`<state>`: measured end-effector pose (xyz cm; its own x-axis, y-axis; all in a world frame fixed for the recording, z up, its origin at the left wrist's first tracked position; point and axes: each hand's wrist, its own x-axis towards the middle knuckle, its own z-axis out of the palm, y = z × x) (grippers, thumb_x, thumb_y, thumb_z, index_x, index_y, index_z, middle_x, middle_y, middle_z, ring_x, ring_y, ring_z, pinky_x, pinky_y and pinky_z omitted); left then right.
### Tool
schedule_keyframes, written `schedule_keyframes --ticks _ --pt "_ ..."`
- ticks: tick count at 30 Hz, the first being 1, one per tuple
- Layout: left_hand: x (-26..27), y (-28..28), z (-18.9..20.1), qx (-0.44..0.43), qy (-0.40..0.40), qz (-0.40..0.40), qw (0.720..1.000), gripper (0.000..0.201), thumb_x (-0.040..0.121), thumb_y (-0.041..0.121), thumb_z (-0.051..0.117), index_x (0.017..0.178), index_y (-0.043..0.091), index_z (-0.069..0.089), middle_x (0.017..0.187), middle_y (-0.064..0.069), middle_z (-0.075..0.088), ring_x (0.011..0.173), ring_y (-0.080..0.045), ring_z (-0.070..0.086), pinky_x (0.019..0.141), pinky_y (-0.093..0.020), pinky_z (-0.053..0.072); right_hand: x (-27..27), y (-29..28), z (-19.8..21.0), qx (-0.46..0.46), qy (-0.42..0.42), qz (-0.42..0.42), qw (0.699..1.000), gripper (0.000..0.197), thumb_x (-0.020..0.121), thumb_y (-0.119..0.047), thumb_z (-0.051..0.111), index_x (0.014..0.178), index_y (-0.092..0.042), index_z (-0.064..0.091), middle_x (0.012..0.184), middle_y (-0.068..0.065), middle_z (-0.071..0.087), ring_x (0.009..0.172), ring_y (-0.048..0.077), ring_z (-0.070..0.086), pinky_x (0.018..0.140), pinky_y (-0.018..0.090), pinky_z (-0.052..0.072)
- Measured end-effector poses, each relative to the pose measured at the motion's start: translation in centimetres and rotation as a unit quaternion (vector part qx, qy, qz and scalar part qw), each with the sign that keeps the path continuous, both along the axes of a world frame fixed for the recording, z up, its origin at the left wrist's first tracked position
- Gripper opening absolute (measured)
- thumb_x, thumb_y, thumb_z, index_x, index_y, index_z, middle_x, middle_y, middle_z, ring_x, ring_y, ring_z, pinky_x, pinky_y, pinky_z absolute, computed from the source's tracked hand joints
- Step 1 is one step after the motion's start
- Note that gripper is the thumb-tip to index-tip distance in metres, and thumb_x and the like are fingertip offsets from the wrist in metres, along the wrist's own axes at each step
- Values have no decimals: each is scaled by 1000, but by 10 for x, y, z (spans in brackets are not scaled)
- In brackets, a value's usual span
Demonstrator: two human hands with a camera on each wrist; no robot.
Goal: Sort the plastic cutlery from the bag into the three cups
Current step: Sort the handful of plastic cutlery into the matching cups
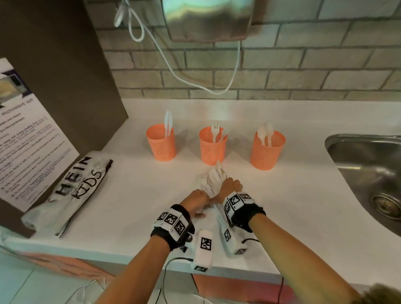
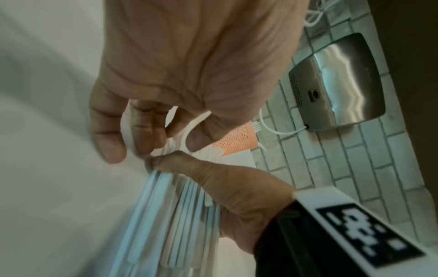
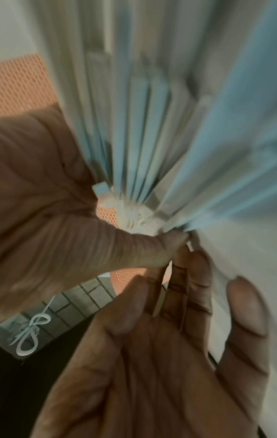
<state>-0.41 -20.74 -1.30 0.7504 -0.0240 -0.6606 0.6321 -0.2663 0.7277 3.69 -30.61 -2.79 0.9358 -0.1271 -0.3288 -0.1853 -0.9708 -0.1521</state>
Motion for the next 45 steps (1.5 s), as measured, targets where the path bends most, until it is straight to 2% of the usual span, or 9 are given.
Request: schedule_keyframes --ticks 3,8,13,24,28,31,37,41,45 --pt "-2 1 -2 -34 1 49 998 18 87 0 43 98 8 54 98 -8 52 91 -18 47 62 -27 45 -1 -8 5 20 18 47 999 94 63 -50 76 130 -2 30 131 12 43 124 28 41 101 35 34" --pt "0 -3 3 -80 7 78 994 19 90 3 43 77 8 56 84 -8 59 78 -14 55 62 -28 48 -2 -17 11 73 20 59 995 78 69 -39 76 125 -1 39 130 14 46 124 29 41 99 33 37" --pt "3 -12 8 -92 8 67 993 18 88 1 45 77 5 58 79 -11 56 72 -16 52 67 -28 48 -6 -20 16 113 -11 63 992 55 73 -34 75 112 -1 54 119 14 61 112 28 58 91 29 45" --pt "-4 -17 9 -164 -2 70 984 24 90 -3 39 76 7 56 74 -8 55 69 -15 50 69 -25 43 -5 -15 13 93 -27 38 995 26 82 -21 63 102 -3 61 110 12 67 103 26 64 85 29 49" --pt "-1 -18 10 -183 -1 76 980 22 86 -6 40 70 3 52 63 -9 46 60 -17 38 64 -27 40 -8 -9 11 67 -34 28 997 25 84 -15 62 105 -3 60 114 12 65 106 25 62 86 28 48" --pt "2 -18 12 -185 0 82 979 22 87 -5 42 70 4 53 51 -6 54 61 -18 45 68 -30 44 -6 -11 13 83 -24 15 996 32 82 -17 64 109 0 56 117 15 63 109 28 60 88 29 48" --pt "0 -7 11 -224 1 64 972 21 91 1 41 79 9 55 80 -6 56 78 -17 52 76 -29 44 -9 -20 14 148 -7 -11 989 49 71 -33 75 103 -1 58 106 13 66 99 29 64 72 28 46" --pt "-3 -2 13 -225 -40 63 972 16 93 4 45 104 14 53 92 -2 59 82 -14 53 74 -28 44 -9 -36 16 268 -13 -54 962 34 70 -13 71 101 -3 61 100 15 68 88 27 63 73 28 47" --pt "-9 6 9 -239 -50 74 967 21 95 10 43 115 12 49 103 -5 61 92 -18 58 82 -30 48 -16 -53 37 465 -104 -95 874 29 68 4 69 94 -2 60 88 11 61 82 23 58 72 28 48"
